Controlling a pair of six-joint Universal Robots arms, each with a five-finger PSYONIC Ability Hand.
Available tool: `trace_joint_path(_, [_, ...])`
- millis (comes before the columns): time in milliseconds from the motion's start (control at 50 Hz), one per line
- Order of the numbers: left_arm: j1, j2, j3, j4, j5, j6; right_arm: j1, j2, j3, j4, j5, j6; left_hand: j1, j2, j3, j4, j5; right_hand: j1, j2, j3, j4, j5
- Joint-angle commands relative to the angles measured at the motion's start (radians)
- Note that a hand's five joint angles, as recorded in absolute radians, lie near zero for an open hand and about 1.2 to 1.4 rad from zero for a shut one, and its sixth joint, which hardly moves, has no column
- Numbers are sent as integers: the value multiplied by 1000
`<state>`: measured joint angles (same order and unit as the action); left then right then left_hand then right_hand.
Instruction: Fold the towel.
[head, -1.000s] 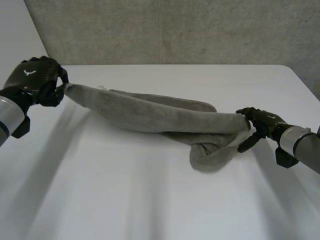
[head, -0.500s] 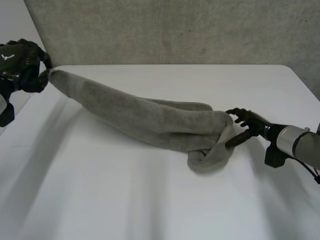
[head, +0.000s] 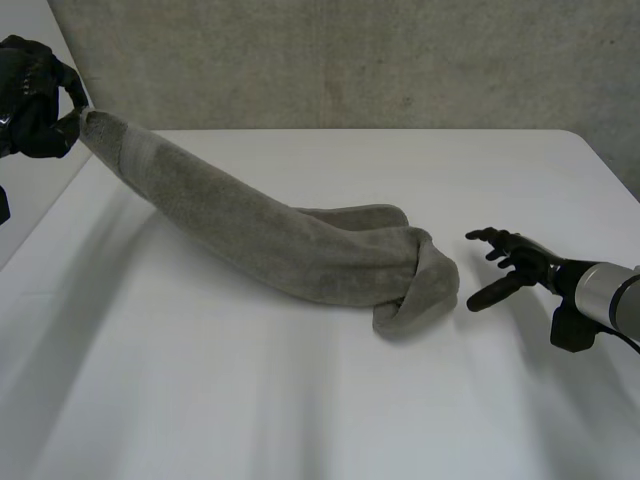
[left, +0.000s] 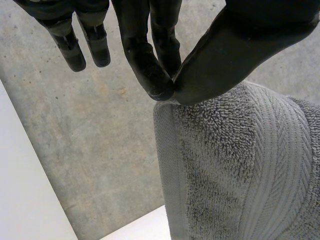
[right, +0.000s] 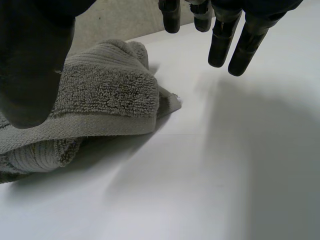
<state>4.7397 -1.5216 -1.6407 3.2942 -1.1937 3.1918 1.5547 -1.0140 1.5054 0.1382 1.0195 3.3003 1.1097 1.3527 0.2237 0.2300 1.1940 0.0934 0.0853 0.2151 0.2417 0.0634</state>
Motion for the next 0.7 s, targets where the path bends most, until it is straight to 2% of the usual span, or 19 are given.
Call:
trace_joint_path(20, [-1, 3, -7, 1, 0, 0, 62, 15, -11, -57, 16, -1, 287, 44, -49, -55, 28, 27, 35, -41, -67, -63])
trace_joint_path(160, [-6, 1, -16, 1, 0, 0, 100, 34, -36, -101, 94, -19, 287, 44, -49, -55, 28, 85, 93, -41, -67, -59])
trace_joint_path(260, [-9, 0, -21, 2, 0, 0, 154, 64, -60, -124, 116, -87, 287, 44, -49, -55, 28, 247, 255, -41, -67, 102])
trace_joint_path(300, [-7, -2, -21, 2, 0, 0, 174, 98, -88, -126, 125, -131, 287, 44, -49, -55, 28, 477, 486, -41, -67, 333])
trace_joint_path(320, [-6, -2, -19, 2, 0, 0, 174, 98, -88, -126, 125, -131, 287, 44, -49, -55, 28, 479, 487, -41, -67, 334])
trace_joint_path(360, [-6, -2, -18, 2, 0, 0, 182, 118, -109, -121, 134, -160, 287, 44, -49, -55, 28, 940, 948, -41, -67, 796])
trace_joint_path(380, [-6, -2, -16, 2, 2, 0, 182, 118, -109, -121, 134, -160, 287, 44, -49, -55, 28, 943, 951, -41, -67, 798])
trace_joint_path(400, [-4, -2, -13, 2, 6, 0, 183, 120, -122, -120, 134, -168, 287, 44, -49, -55, 28, 1216, 1224, -41, -67, 1071])
trace_joint_path(440, [-1, -2, -10, 4, 11, 0, 185, 115, -140, -118, 126, -171, 287, 44, -49, -55, 28, 1302, 1310, -41, -67, 1157])
trace_joint_path(580, [2, -18, 64, 5, 17, -7, 209, 35, -304, -114, 108, -173, 287, 44, -49, -55, 28, 1303, 1311, -41, -67, 1158])
trace_joint_path(620, [0, -38, 131, 5, 11, -45, 200, -50, -426, -101, 78, -185, 287, 44, -49, -55, 28, 1303, 1311, -41, -67, 1158])
trace_joint_path(640, [0, -38, 131, 5, 11, -46, 200, -51, -427, -101, 77, -185, 287, 44, -49, -55, 28, 1303, 1311, -41, -67, 1158])
trace_joint_path(680, [-1, -45, 163, 5, 9, -85, 203, -103, -534, -120, 22, -224, 287, 44, -49, -55, 28, 1303, 1311, -41, -67, 1158])
trace_joint_path(700, [-1, -46, 192, 7, 11, -131, 203, -103, -534, -120, 22, -225, 287, 44, -49, -55, 28, 1303, 1311, -41, -67, 1158])
